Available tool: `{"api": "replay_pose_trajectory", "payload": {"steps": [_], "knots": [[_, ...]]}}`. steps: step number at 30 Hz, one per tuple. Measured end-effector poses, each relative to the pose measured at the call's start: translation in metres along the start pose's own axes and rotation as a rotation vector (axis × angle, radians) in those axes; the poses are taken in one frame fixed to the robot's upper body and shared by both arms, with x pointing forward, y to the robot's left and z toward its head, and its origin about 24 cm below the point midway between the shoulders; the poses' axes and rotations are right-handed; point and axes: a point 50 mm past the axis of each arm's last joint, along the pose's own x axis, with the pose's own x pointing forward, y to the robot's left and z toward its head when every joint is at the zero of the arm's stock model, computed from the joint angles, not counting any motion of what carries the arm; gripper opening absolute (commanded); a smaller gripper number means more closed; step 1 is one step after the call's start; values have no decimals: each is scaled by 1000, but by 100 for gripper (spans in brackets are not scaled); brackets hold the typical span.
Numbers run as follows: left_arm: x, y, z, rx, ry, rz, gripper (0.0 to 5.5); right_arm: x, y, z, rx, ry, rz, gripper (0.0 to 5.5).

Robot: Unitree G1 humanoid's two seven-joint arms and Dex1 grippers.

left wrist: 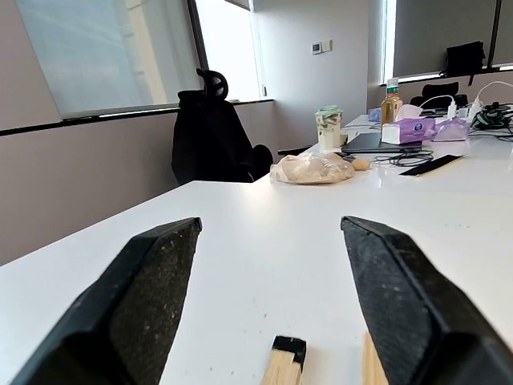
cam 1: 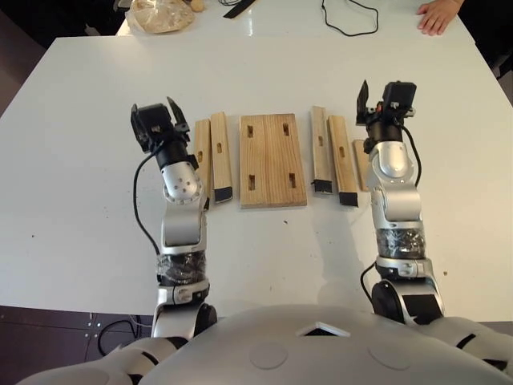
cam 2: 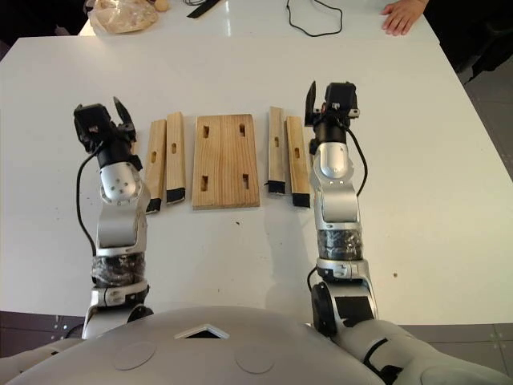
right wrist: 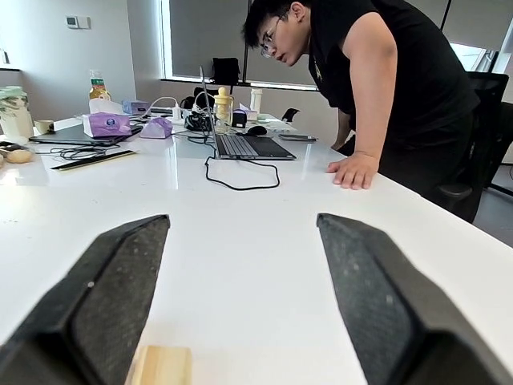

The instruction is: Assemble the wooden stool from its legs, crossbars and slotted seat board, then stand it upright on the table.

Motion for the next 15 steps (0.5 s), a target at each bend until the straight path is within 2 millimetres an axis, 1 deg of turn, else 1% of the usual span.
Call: {"api": "replay_pose_trajectory", "payload": {"steps": [2, 4, 6, 8, 9, 11, 12, 13, 15], "knots": [[-5, 1, 2, -98, 52, -16, 324, -4, -2, 7, 4, -21, -2, 340], [-8, 1, 7, -141, 63, -56, 324, -6, -3, 13, 7, -38, -7, 340], [-10, -1, 10, -129, 54, -127, 324, -5, -3, 14, 4, -42, 12, 340], [-5, -4, 15, -94, 19, -209, 324, -1, 0, 16, -27, -53, 66, 340], [6, -6, 21, -73, -14, -262, 324, 4, 1, 19, -57, -75, 116, 340], [25, -1, 35, -47, -76, -292, 324, 13, -3, 28, -111, -113, 172, 340], [37, 9, 46, -22, -117, -295, 324, 18, -13, 32, -160, -122, 200, 340], [42, 14, 50, -12, -134, -285, 324, 20, -21, 33, -179, -120, 196, 340], [46, 26, 50, -12, -130, -262, 324, 22, -42, 29, -182, -68, 175, 340]]}}
